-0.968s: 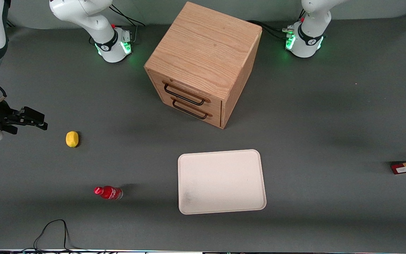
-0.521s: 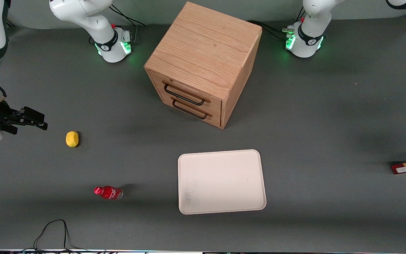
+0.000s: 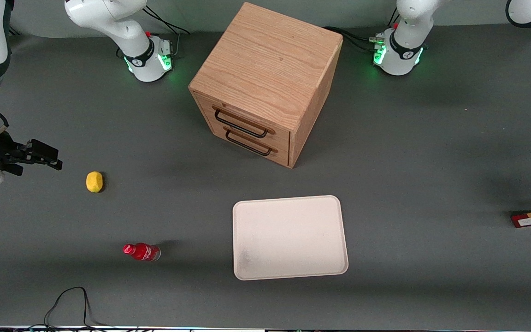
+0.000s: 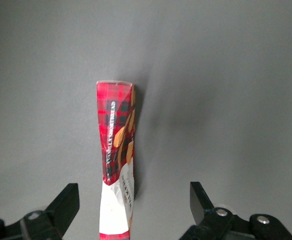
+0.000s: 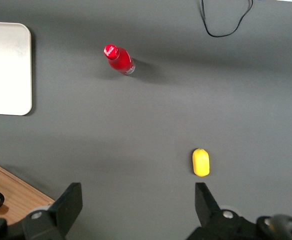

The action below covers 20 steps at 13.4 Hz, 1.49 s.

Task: Place red cookie box on tray
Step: 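Lower the open left gripper over the red box and close on it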

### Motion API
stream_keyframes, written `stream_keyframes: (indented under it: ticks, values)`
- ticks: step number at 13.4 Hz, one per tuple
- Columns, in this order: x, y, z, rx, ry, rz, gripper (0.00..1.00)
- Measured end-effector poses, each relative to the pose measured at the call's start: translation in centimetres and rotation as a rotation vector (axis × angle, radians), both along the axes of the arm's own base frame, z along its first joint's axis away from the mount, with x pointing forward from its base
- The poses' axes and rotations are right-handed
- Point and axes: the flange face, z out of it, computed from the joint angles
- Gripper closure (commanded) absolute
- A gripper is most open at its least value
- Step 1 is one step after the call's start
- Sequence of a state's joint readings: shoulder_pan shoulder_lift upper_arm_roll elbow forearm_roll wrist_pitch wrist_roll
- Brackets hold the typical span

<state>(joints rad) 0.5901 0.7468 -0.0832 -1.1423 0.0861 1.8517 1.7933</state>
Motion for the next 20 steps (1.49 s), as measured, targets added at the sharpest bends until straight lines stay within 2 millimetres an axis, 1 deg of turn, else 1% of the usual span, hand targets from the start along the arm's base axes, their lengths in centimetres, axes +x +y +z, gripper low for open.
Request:
stream_keyframes:
  ticks: [5, 9, 16, 18, 19, 20]
  values:
    - [0.9, 0.8, -3.3, 0.018, -0.043, -0.035, 0.02]
    - [0.8, 1.5, -6.5, 0.021, -0.031, -0.045, 0.02]
    - [1.1, 1.8, -9.9, 0.035, -0.041, -0.078, 0.04]
    - [1.1, 1.9, -10.5, 0.036, -0.038, -0.080, 0.07]
    - [1.2, 1.9, -10.7, 0.039, -0.043, -0.081, 0.14]
    - [1.2, 1.9, -11.0, 0.040, -0.045, -0.081, 0.32]
